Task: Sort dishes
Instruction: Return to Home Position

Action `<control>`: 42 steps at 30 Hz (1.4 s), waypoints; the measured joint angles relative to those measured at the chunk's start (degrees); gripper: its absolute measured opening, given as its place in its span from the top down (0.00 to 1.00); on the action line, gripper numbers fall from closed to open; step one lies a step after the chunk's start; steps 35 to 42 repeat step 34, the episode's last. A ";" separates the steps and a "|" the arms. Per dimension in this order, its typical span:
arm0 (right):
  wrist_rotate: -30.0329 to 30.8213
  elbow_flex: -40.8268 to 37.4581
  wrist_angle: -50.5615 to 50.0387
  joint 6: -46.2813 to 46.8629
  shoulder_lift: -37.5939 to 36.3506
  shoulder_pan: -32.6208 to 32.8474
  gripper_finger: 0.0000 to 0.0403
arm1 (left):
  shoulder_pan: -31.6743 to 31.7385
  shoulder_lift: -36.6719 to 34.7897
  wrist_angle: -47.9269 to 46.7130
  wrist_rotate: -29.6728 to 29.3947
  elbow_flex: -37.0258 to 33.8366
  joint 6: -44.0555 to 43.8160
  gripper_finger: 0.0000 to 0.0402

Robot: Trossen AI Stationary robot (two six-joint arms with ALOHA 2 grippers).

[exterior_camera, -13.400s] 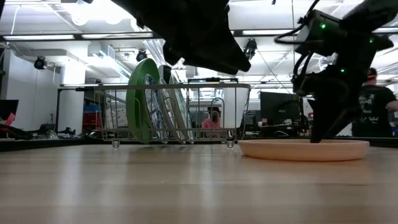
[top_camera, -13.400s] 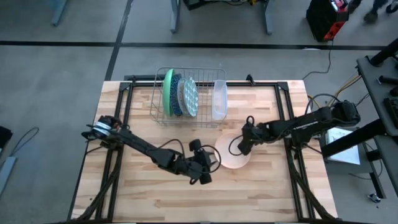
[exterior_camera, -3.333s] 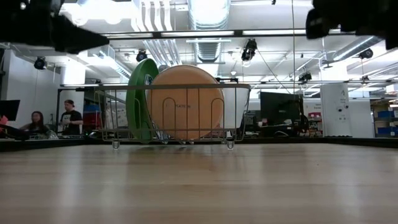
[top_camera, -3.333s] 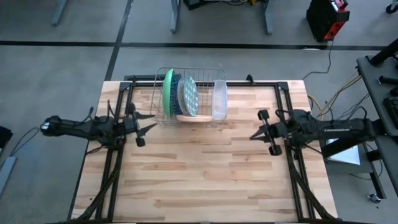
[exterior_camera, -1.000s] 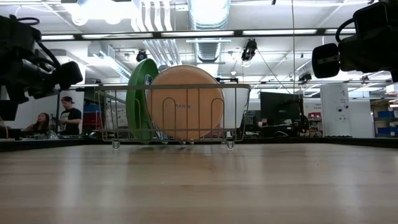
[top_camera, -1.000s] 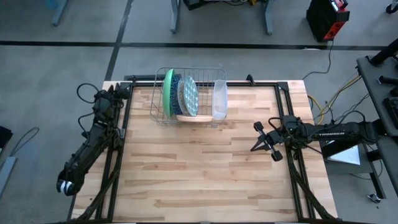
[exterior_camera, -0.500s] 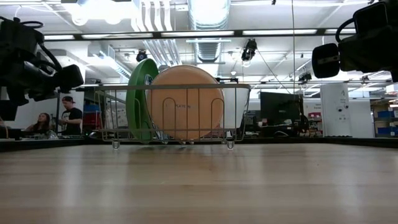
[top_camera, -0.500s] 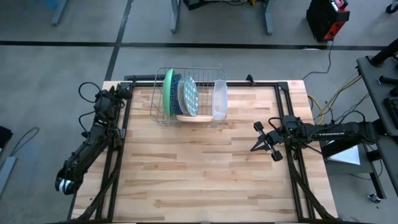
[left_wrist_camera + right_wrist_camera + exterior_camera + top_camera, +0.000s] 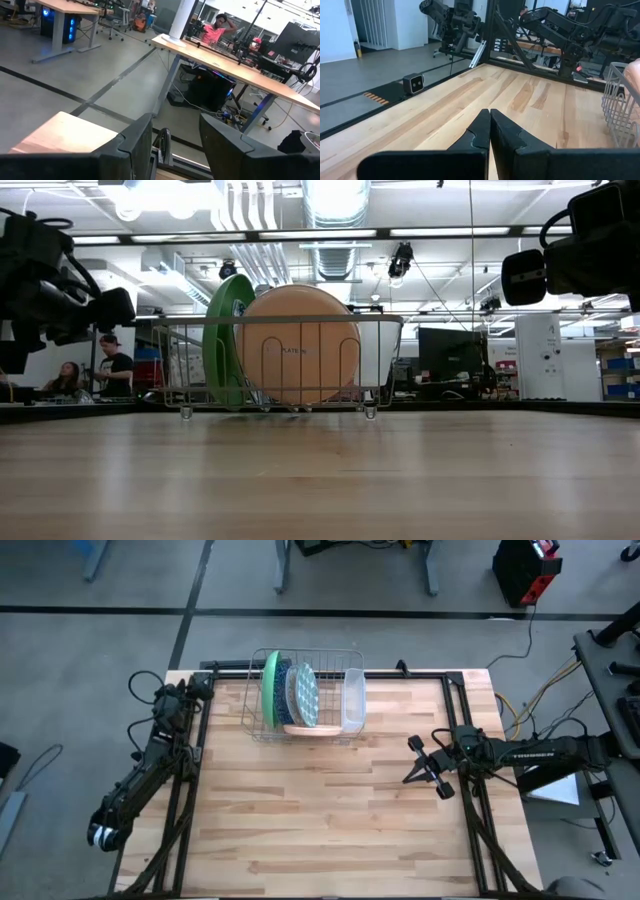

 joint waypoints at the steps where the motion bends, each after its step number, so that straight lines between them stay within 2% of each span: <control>1: 0.00 0.00 0.00 0.07 0.00 0.02 1.00 | 0.00 0.10 0.00 0.01 0.00 -0.01 0.62; 42: 0.00 0.00 0.00 -0.34 0.00 0.02 1.00 | 0.00 0.75 0.00 0.02 0.00 0.01 0.62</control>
